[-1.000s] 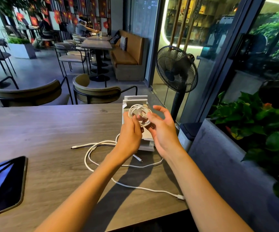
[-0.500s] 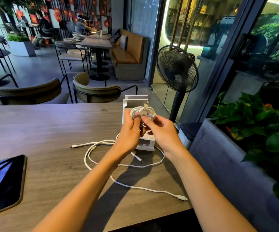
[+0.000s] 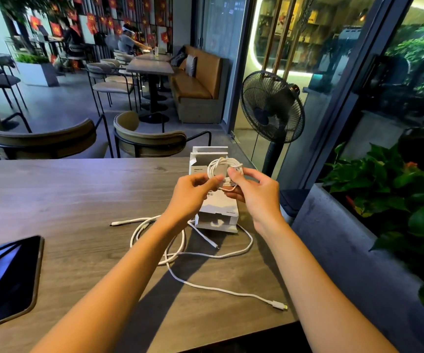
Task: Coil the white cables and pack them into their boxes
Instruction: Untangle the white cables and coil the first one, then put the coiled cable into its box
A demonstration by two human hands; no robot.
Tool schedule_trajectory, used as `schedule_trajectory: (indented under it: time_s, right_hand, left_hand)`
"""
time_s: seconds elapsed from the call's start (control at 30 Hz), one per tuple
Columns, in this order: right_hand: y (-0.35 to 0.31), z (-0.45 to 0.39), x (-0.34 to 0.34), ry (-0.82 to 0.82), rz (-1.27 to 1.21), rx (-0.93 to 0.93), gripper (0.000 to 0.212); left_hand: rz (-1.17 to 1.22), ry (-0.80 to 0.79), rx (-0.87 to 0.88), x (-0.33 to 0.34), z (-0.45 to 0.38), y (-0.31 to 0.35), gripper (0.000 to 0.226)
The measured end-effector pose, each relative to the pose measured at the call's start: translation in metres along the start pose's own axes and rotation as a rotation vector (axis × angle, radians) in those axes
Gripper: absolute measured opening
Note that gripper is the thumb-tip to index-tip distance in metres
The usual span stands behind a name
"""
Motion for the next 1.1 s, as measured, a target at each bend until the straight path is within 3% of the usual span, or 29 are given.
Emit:
schedule_trajectory:
  time_s: [0.13, 0.3, 0.53, 0.63, 0.87, 1.1]
  right_hand:
    - [0.003, -0.010, -0.001, -0.100, -0.014, 0.095, 0.022]
    - [0.008, -0.025, -0.004, -0.099, 0.067, 0.090, 0.026]
    - [0.023, -0.036, -0.012, -0.058, 0.091, 0.129, 0.022]
    - [0.026, -0.036, -0.018, -0.046, 0.100, 0.121, 0.021]
    - [0.030, -0.035, -0.023, -0.052, 0.109, 0.120, 0.027]
    - [0.041, -0.031, -0.026, -0.055, 0.145, 0.114, 0.030]
  left_hand:
    - [-0.034, -0.019, -0.008, -0.006, -0.013, -0.004, 0.024]
    - [-0.196, -0.132, 0.072, -0.006, -0.021, -0.013, 0.027]
    - [-0.965, -0.334, 0.068, -0.005, -0.023, -0.058, 0.062]
    - [-0.903, -0.376, 0.040, -0.004, -0.020, -0.066, 0.057]
    - [-0.885, -0.266, 0.109, -0.005, -0.022, -0.062, 0.026]
    - [-0.936, -0.208, 0.177, 0.004, -0.007, -0.066, 0.037]
Point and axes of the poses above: each hand's wrist, its own z-axis away from the middle knuckle, its own x-axis out of the palm, y = z × x, the point moved 3 cm from there along -z, towards the middle knuckle, and after that the axes turned 5 degrees about y, right-handed, at the moved point
